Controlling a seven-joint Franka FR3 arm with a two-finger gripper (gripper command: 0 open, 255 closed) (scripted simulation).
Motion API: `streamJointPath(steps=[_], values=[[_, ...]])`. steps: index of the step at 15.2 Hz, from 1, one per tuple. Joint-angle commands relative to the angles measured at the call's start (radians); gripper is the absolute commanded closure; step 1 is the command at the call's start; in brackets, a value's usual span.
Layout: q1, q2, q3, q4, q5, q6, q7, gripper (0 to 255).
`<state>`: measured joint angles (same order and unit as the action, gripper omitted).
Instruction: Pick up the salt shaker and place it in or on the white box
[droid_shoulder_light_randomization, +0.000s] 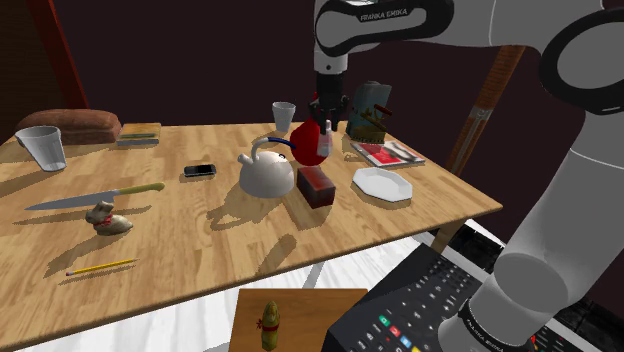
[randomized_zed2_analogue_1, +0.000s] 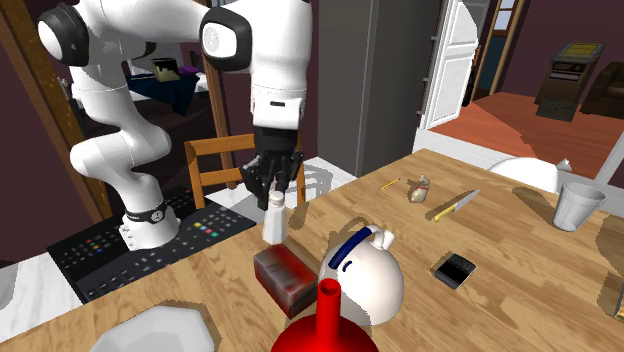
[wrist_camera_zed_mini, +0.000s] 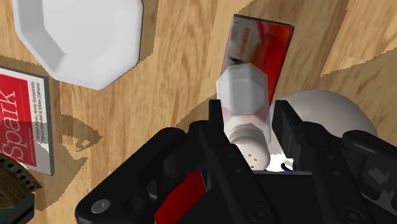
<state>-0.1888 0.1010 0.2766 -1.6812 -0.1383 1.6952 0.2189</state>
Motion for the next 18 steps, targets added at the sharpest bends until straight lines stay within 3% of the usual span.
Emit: streamJointPath(steps=[1,15,18], values=[[-0.002,-0.002,-0.001,-0.029,0.0,0.027,0.001,255],[-0.003,0.026,-0.004,-0.183,-0.014,0.207,0.025,255],[-0.003,0.026,-0.004,-0.185,-0.015,0.209,0.026,255]])
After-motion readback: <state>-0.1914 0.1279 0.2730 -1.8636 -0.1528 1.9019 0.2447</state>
